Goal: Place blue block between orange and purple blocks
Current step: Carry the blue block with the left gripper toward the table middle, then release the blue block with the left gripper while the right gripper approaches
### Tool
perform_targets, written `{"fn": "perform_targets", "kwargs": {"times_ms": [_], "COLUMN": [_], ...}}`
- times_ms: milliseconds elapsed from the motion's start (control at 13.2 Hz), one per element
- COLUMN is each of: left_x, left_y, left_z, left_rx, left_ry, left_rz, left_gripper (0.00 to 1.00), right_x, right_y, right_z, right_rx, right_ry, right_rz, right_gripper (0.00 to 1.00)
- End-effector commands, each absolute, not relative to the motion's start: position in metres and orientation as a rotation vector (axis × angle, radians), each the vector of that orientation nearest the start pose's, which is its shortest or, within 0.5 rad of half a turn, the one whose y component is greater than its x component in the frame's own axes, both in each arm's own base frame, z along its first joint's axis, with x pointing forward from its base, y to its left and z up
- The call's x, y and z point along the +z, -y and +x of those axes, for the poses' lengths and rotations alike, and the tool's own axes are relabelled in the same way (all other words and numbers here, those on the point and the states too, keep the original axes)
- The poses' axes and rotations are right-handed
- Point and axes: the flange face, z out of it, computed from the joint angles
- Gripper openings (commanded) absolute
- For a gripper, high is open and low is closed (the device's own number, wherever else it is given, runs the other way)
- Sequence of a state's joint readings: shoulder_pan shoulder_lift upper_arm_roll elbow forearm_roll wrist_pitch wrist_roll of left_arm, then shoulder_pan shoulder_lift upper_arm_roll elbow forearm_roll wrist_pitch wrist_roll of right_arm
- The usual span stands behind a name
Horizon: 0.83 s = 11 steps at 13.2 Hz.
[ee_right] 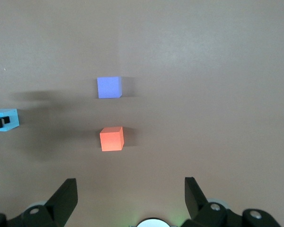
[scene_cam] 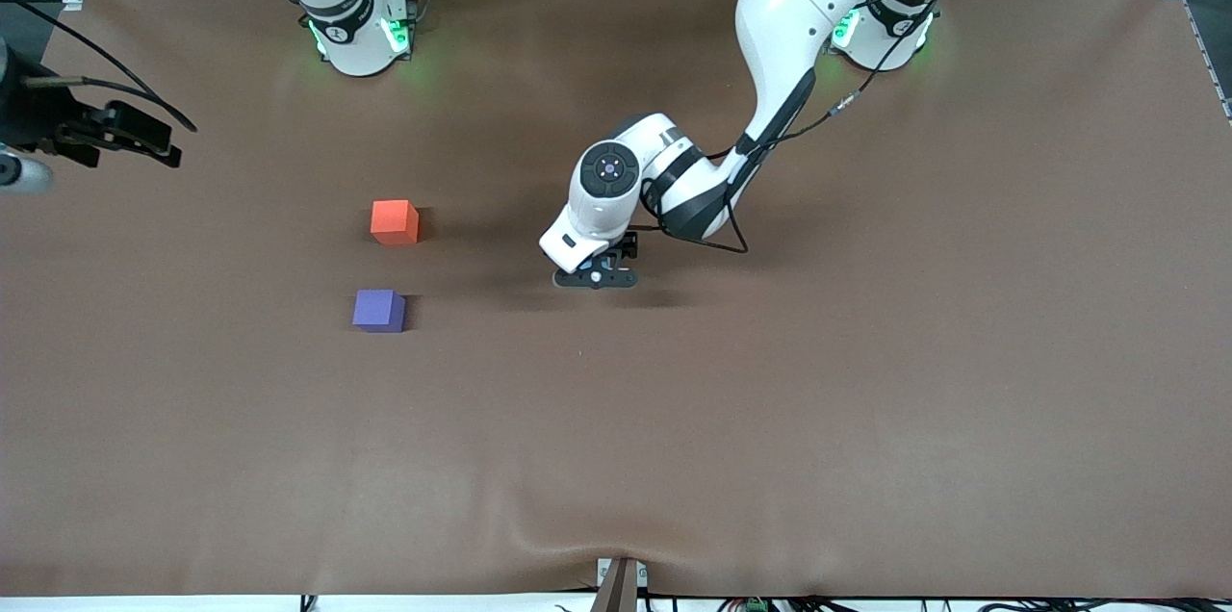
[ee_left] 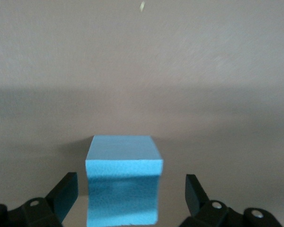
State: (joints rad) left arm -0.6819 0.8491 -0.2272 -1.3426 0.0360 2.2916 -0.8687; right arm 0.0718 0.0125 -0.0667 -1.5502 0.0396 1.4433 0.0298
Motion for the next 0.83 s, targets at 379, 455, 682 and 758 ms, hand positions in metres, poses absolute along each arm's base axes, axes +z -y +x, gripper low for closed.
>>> {"fn": "perform_targets", "kwargs": {"times_ms": [379, 455, 682, 758], "left_x": [0.432, 0.453, 0.508, 0.523], "left_y": [0.400, 0.361, 0.269, 0.242], "left_z": [0.587, 0.602, 0.625, 0.628], "left_rx": [-0.018, -0.020, -0.049, -0.057], "left_ry": [0.265, 0.264, 0.326, 0.362], "left_rz": [-3.200, -3.189, -3.170, -3.162], "left_gripper": [1.00, 1.00, 1.00, 1.00], "right_x": [0.545, 0.540, 0.525, 0.519], "right_y": [-0.049, -0.057, -0.093, -0.112], "right_z": [0.587, 0.592, 0.602, 0.604], "right_rx": [0.337, 0.321, 0.309, 0.306], "right_ry": [-0.013, -0.083, -0.327, -0.393], "right_rz": [-3.078, -3.076, -2.977, -2.961], "right_gripper": [1.00, 1.00, 1.00, 1.00]}}
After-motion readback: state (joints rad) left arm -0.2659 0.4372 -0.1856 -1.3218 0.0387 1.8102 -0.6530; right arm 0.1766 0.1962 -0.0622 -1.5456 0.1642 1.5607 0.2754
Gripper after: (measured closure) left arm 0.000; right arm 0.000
